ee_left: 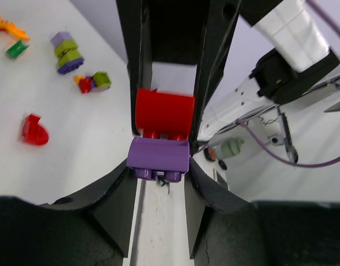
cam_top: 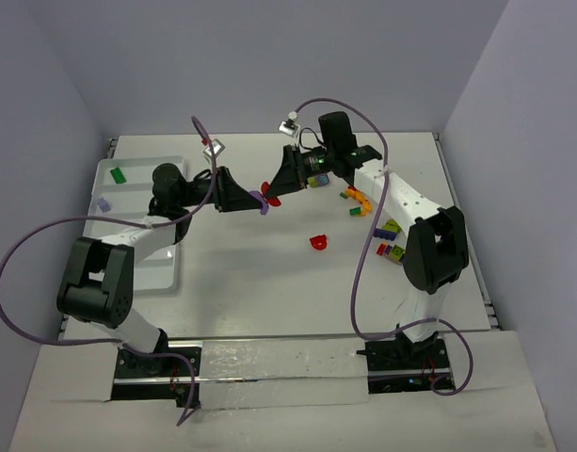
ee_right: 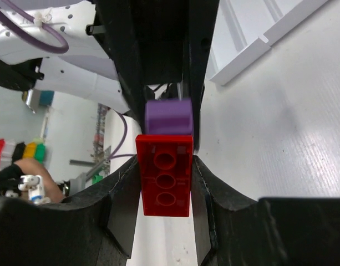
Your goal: Sort the legos into containers by color
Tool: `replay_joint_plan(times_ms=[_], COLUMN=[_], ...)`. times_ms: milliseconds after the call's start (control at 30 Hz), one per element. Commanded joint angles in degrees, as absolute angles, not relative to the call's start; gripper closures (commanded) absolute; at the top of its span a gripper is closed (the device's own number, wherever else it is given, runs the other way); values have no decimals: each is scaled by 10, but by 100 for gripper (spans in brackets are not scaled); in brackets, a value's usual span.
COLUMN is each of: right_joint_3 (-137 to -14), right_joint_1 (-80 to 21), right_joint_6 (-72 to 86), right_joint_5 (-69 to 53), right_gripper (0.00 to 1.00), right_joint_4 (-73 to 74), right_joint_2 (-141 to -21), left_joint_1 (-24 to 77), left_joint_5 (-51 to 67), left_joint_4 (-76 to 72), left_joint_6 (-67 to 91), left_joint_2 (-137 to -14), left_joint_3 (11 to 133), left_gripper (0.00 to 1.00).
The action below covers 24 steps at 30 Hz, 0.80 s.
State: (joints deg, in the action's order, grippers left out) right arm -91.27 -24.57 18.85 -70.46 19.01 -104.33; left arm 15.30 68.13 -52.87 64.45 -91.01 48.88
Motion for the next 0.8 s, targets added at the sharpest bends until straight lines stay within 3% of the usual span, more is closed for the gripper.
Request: replay_joint_plan(times_ms=[0, 133, 267, 500, 767], right_joint_3=[-908, -915, -932, -939, -918], right_joint_1=[-204, -177, -176, -178, -182], right_joint_6=[226, 195, 136, 99, 75], right_joint_5=[-694, -632, -545, -477, -462], right_gripper=[100, 100, 100, 100, 100], right_joint_4=[153, 196, 258, 287, 287], right_joint_2=[-1012, -1010, -1011, -1009, -1003], left_joint_1=[72, -8, -79, -153, -189], left_joint_5=[694, 600, 441, 206, 60], left_joint_4=[-215, 285, 507, 624, 585], left_joint_6=[389, 15, -125, -146, -108], left_joint_2=[-870, -907, -974, -1094, -1160], left_joint_3=[521, 681, 808, 988, 1057], left_gripper=[100, 100, 100, 100, 100])
